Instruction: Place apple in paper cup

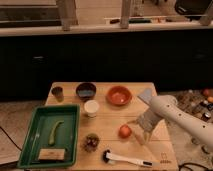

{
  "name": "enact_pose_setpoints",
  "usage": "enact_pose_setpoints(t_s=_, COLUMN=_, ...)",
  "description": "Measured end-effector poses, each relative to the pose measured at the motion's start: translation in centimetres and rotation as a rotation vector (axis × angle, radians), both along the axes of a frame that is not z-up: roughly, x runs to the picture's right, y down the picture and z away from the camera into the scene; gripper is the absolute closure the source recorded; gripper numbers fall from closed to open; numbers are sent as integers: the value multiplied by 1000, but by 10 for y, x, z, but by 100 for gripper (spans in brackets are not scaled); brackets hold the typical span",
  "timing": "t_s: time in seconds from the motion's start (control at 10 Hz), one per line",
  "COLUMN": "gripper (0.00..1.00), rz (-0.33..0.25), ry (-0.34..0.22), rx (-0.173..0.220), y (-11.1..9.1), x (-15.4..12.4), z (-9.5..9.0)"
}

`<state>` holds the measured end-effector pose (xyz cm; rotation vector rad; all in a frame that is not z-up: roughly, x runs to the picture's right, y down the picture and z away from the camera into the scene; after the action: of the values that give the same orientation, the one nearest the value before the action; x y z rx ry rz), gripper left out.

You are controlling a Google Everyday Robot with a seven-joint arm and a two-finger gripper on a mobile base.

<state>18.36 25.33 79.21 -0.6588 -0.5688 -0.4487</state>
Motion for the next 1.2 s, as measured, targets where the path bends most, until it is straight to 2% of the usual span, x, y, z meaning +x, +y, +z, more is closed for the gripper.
enact_pose_setpoints(t_s=0.9, gripper=20, rz=-115, ry=-93, rx=38, y=-10, x=-53, z=-3)
enact_pose_setpoints(t_s=1.0, gripper=22, rz=-123, ry=-98, rx=40, y=-10, x=-55, z=-3)
enact_pose_setpoints(t_s=1.1, gripper=30, rz=-132, ry=-103, rx=41, y=-9, x=-57, z=-4)
enact_pose_setpoints(t_s=1.2, gripper=42, rz=-144, ry=-108, rx=45, y=-9, x=-60, z=-4)
